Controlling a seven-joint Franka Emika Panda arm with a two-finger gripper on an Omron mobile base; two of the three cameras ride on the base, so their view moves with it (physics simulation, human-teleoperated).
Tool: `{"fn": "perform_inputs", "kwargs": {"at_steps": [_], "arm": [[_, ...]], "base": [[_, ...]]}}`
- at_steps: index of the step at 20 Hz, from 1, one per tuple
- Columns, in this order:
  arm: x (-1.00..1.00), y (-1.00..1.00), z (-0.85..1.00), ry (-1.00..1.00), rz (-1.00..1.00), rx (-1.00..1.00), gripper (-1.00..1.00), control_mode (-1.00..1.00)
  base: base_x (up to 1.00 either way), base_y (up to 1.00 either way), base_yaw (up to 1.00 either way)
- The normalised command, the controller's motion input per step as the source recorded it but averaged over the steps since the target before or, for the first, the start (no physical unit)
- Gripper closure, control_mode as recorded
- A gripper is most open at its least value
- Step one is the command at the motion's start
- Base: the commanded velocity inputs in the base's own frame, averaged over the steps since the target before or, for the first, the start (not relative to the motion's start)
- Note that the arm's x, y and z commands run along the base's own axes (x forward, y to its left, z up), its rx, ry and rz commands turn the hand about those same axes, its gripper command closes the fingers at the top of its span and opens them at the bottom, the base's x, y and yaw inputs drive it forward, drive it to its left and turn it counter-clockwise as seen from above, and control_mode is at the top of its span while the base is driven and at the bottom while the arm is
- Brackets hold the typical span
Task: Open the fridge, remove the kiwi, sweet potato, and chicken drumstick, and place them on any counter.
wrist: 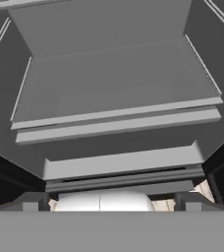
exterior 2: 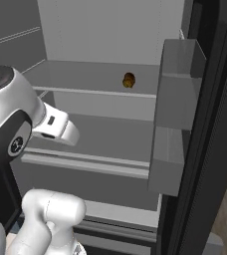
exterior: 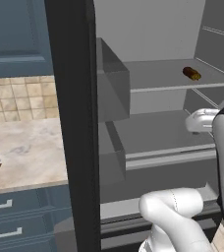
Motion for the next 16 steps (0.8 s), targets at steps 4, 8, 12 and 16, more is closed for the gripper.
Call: {"fn": "perform_inputs", "kwargs": {"at_steps": [4,8,12,16], "arm": [[0.02,-0.22,0.07,-0.03,-0.01,-0.13,-1.0,-1.0],[0.0,-0.16,-0.08,-0.01,0.0,-0.11,-1.0,-1.0],[0.0,-0.19,-0.02,-0.11,0.0,-0.1,-1.0,-1.0],[0.04,-0.18,0.13,-0.18,-0.02,-0.11,-1.0,-1.0]], "base": [[0.0,0.0,0.0],[0.0,0.0,0.0],[0.0,0.0,0.0],[0.0,0.0,0.0]]}}
